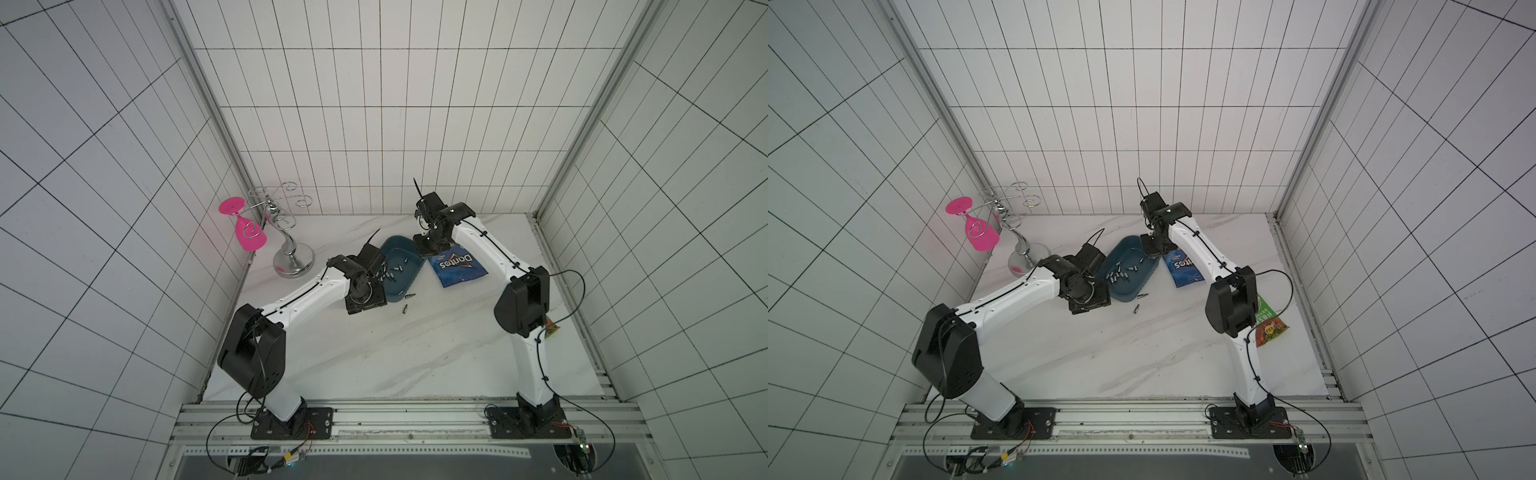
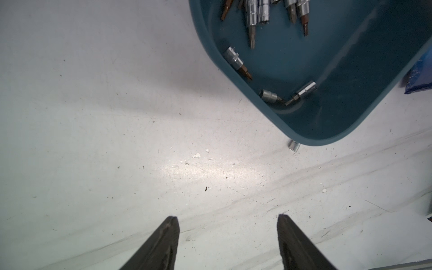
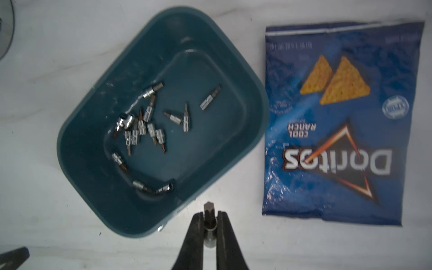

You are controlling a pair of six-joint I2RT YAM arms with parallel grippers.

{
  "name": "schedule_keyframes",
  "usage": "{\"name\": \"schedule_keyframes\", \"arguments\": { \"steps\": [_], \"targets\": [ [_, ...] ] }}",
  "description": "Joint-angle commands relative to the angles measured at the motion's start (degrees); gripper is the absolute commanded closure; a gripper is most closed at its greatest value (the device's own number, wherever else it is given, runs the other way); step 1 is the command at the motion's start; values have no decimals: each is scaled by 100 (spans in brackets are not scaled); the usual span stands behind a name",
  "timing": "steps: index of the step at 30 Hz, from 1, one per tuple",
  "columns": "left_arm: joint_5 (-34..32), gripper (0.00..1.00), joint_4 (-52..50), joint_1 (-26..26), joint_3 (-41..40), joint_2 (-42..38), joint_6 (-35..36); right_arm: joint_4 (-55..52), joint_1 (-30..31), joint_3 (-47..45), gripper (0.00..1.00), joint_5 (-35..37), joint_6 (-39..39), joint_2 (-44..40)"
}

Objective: Put the bit on the desktop into the storage box
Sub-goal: Place the screwdriver bit in the storage box.

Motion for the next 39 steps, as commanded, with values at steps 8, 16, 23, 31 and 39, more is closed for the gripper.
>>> {"name": "schedule_keyframes", "arguments": {
  "steps": [8, 16, 23, 31, 39],
  "targets": [
    [-316, 30, -55, -588, 354, 227, 13, -456, 0, 1133, 100, -553, -734, 1179],
    [-364, 30, -75, -870, 653, 510, -12, -240, 70, 1323, 100, -751, -1008, 1644],
    [-368, 30, -102, -1027, 906, 806, -3, -262, 234, 1339, 100, -1148, -1118, 1919],
    [-332, 30, -31, -1084, 1058, 1056, -5, -285, 352, 1370, 100, -1215, -1145, 2092],
    [-351, 31, 65, -1111, 1293, 1461, 120, -364, 378, 1339, 100, -991, -1189, 2224]
  ]
}}
